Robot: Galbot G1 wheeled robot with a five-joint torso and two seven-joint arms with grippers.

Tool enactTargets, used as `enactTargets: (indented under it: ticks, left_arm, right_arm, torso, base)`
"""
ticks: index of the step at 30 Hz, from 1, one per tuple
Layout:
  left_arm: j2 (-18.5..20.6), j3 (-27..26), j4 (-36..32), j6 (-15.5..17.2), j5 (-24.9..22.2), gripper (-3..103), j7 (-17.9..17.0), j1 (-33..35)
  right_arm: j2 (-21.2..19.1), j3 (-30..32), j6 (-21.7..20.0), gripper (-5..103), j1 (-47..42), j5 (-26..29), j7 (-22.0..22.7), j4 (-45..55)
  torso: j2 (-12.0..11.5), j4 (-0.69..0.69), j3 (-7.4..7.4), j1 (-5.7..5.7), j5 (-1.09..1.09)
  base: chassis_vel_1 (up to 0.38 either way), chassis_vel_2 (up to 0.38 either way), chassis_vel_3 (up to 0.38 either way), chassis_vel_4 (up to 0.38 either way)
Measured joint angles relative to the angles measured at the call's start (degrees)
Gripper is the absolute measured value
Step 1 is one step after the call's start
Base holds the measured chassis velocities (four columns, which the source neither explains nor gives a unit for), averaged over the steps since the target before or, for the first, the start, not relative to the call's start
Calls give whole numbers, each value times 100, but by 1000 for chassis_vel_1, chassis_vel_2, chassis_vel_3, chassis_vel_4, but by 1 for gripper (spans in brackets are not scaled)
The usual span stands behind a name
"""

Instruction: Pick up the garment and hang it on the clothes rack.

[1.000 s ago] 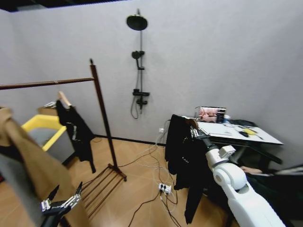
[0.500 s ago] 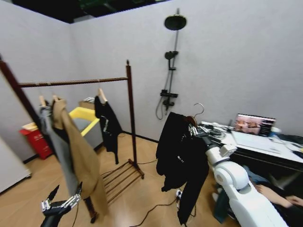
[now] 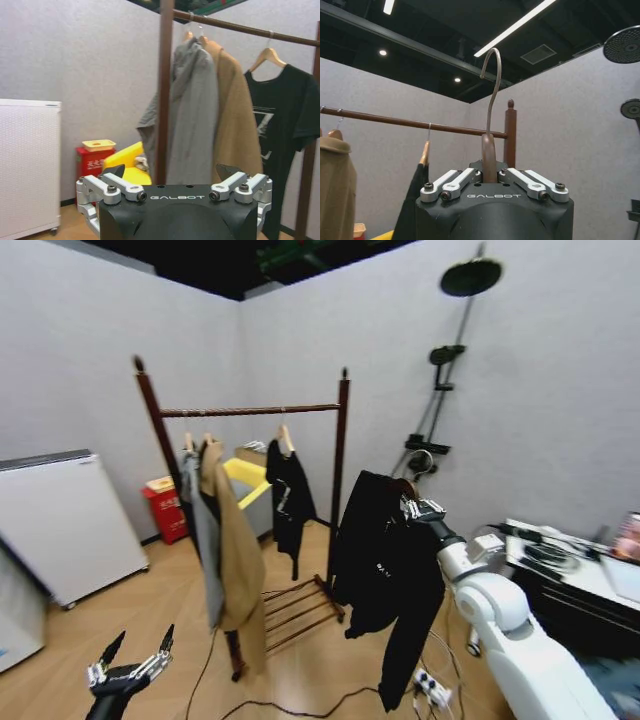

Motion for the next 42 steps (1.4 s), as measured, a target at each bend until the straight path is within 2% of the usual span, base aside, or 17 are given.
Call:
enactTargets:
  ticks: [6, 13, 20, 26, 30, 34, 36, 42]
  left_arm:
    - [0, 0, 0, 0, 0, 100, 0, 0]
    - [0, 0, 0, 0, 0, 100, 0, 0]
    - [0, 0, 0, 0, 0, 100, 0, 0]
    - [0, 0, 0, 0, 0, 100, 0, 0]
    - [0, 0, 0, 0, 0, 100, 0, 0]
    - [0, 0, 0, 0, 0, 100, 0, 0]
    - [0, 0, 0, 0, 0, 100, 0, 0]
    - [0, 0, 0, 0, 0, 100, 0, 0]
  right_arm:
    - [-26, 47, -34, 10, -34, 67, 25, 148]
    - [-44, 70, -304, 10, -181, 407, 121, 788]
    - [-55, -66, -313, 10, 43, 365, 197, 557]
    - [16, -295, -316, 10, 260, 267, 251, 353]
    - [92, -481, -410, 10, 350, 268, 303, 332]
    - [161, -470, -577, 10, 144, 255, 340, 681]
    - [224, -306, -730, 10, -239, 232, 374, 1184]
    - [222, -157, -779, 10, -511, 147, 416, 1552]
  torso:
    - [0, 0, 0, 0, 1]
    - [0, 1, 0, 0, -1]
    - [0, 5, 0, -1, -1]
    - [-1, -1, 0, 0, 1]
    - [-1, 1, 0, 0, 0]
    - [-1, 2, 0, 1, 0]
    - [-1, 0, 0, 0, -1]
    - [0, -1, -1, -1, -1]
  base:
    - [136, 117, 122, 121]
    - [124, 124, 145, 134]
    - [117, 102, 93, 104]
    - [19, 10, 11, 13]
    - [0, 0, 0, 0]
    - [0, 0, 0, 0]
    - [0, 0, 0, 0]
    - [0, 0, 0, 0]
